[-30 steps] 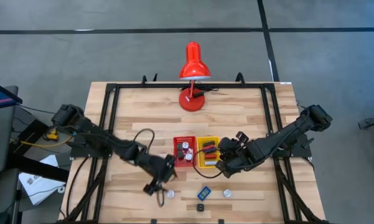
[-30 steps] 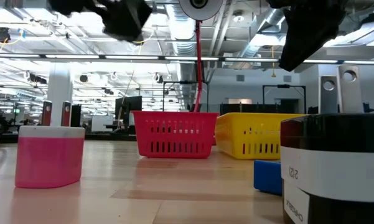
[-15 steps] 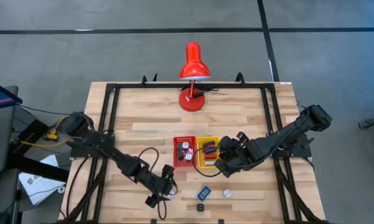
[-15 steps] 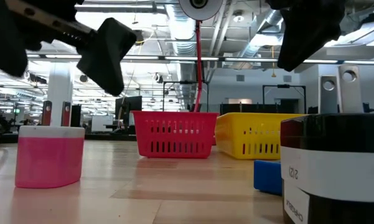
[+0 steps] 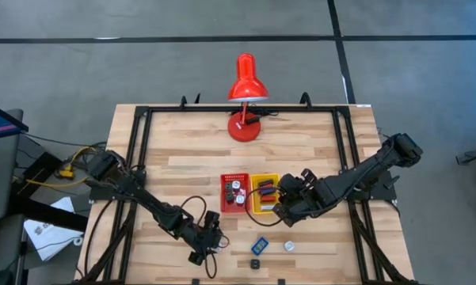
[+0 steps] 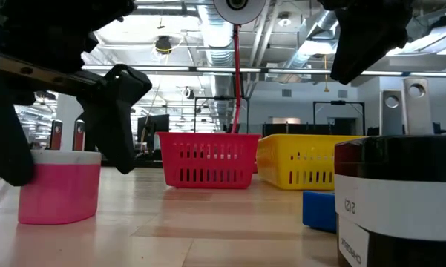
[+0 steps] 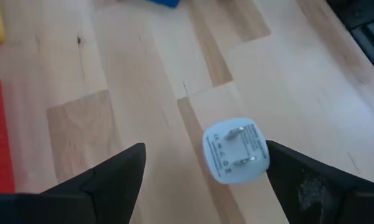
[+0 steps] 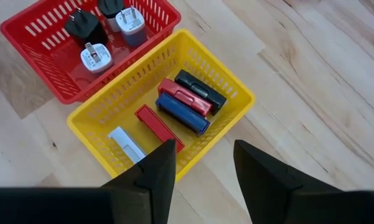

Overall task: Pick & Place Office items
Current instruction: Put the pink charger adapter into the red bin

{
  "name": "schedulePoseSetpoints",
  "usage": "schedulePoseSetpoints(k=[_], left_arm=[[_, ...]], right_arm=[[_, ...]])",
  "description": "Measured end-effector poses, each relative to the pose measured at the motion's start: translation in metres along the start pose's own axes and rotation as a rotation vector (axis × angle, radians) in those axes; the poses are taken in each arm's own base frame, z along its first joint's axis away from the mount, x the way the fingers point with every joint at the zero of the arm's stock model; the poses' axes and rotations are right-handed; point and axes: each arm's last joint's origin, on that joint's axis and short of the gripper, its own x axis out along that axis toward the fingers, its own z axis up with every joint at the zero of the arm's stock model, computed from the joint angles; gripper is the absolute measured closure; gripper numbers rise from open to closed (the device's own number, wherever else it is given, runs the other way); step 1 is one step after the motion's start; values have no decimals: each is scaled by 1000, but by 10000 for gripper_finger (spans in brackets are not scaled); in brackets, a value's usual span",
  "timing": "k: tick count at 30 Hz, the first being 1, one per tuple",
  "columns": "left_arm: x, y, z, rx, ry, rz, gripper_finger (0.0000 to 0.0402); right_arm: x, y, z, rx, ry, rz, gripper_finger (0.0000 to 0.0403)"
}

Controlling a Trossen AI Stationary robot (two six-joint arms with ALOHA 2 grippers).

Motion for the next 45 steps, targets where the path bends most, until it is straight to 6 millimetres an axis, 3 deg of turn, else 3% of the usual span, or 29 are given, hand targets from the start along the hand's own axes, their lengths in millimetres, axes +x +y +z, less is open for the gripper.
schedulePoseSetpoints(k=[22, 36, 45], left_arm=[[-1, -1, 1, -1, -3, -21, 176], [-1, -1, 1, -8, -2, -21, 278], [-2, -1, 1, -9, -3, -22, 261]], right_arm=[[0, 0, 0, -1, 0, 0, 249], [0, 0, 0, -2, 3, 1, 249], [0, 0, 0, -1, 3, 1, 249]])
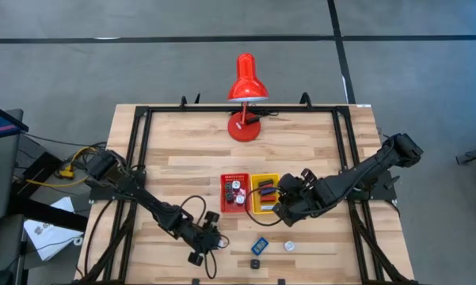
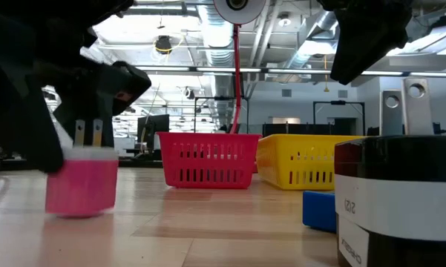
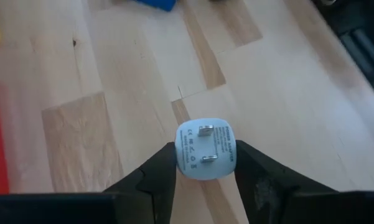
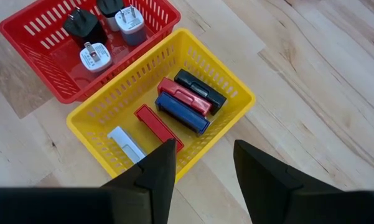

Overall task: Pick & Place Office items
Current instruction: Put the pink charger adapter into the red bin

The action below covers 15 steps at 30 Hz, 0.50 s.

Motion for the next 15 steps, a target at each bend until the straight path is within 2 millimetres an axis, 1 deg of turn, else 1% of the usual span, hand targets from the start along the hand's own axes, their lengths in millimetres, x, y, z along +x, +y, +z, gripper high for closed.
schedulePoseSetpoints(k=[4, 8, 11, 15], left_arm=[[-10, 1, 7, 2, -41, -8, 269], [-27, 10, 19, 0, -95, 2, 270], [-39, 29, 26, -28, -121, 72, 268], [-49, 63, 33, -91, -142, 157, 267]], right_arm=[[0, 0, 0, 0, 0, 0, 249], [0, 0, 0, 0, 0, 0, 249], [0, 0, 0, 0, 0, 0, 249], [0, 0, 0, 0, 0, 0, 249]])
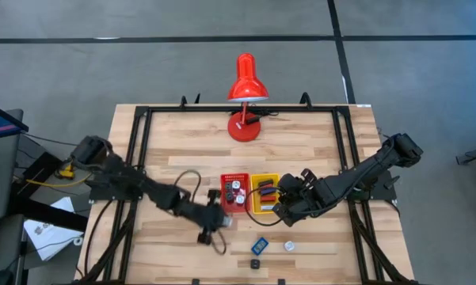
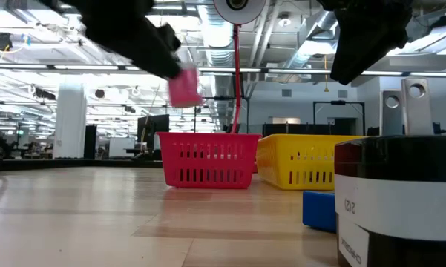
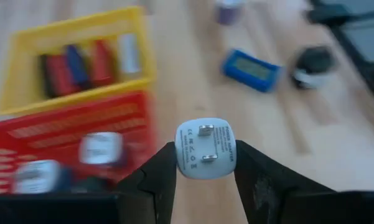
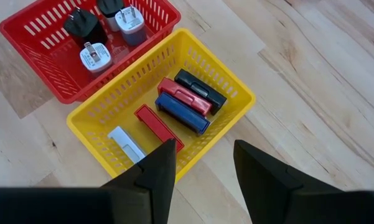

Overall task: Pick & Place Office items
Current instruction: Put the pink charger adapter into the red bin

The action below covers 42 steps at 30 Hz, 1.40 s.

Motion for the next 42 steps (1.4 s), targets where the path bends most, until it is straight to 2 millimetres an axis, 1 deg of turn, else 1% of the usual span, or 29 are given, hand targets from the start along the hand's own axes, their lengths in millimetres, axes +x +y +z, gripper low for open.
schedulePoseSetpoints(k=[2, 5, 8, 10, 20, 25, 33, 38, 42], left_arm=[[1, 16, 2, -12, 4, 34, 267], [5, 34, 3, -40, 16, 36, 267], [8, 43, 2, -59, 37, 0, 267], [9, 46, -1, -45, 65, 2, 267], [9, 49, -2, -8, 70, 89, 266], [10, 48, -2, -11, 65, 90, 266], [32, 45, -12, -2, 103, 84, 266], [42, 44, -20, 1, 140, 86, 266], [44, 44, -21, 1, 144, 86, 266]], right_arm=[[0, 0, 0, 0, 0, 0, 249], [0, 0, 0, 4, 0, 0, 249], [0, 0, 0, 6, 0, 0, 249], [0, 0, 0, 2, 1, -1, 249], [0, 0, 0, -3, 1, -4, 249], [0, 0, 0, -3, 1, -4, 249], [0, 0, 0, -2, -1, -2, 249], [0, 0, 0, -2, -1, -2, 249], [0, 0, 0, -2, -2, -2, 249]])
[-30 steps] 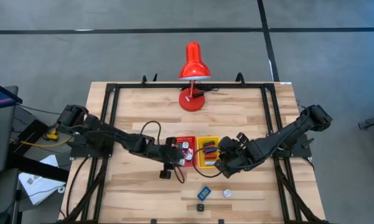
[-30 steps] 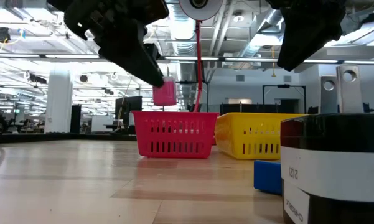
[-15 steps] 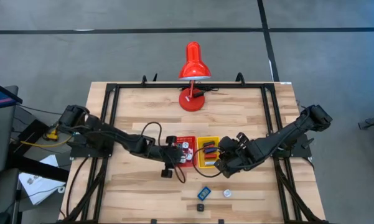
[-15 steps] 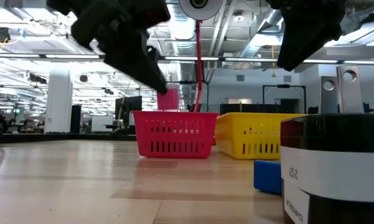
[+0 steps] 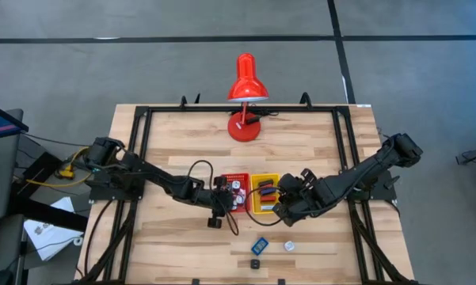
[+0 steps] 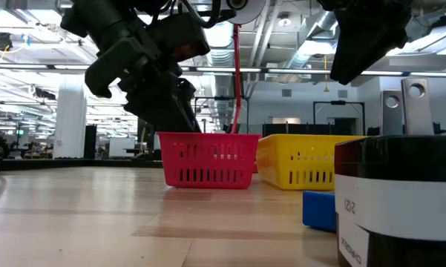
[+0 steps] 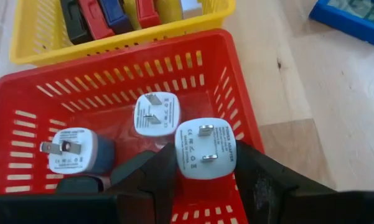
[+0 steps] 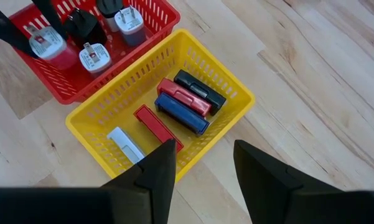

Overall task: Pick & Place Office items
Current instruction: Put the pink charger adapter into the red bin, then put the purple charger adaptor into the red bin

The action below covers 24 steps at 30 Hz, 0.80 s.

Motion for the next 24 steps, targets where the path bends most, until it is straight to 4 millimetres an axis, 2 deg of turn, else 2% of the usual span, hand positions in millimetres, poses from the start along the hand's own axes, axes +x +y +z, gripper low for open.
schedulePoseSetpoints(k=[12, 24], left_arm=[[0, 0, 0, -21, -2, 0, 235], [2, 3, -5, -37, -2, 6, 249]], right_arm=[[0, 0, 0, 0, 0, 0, 249], [0, 0, 0, -23, 1, 1, 249]])
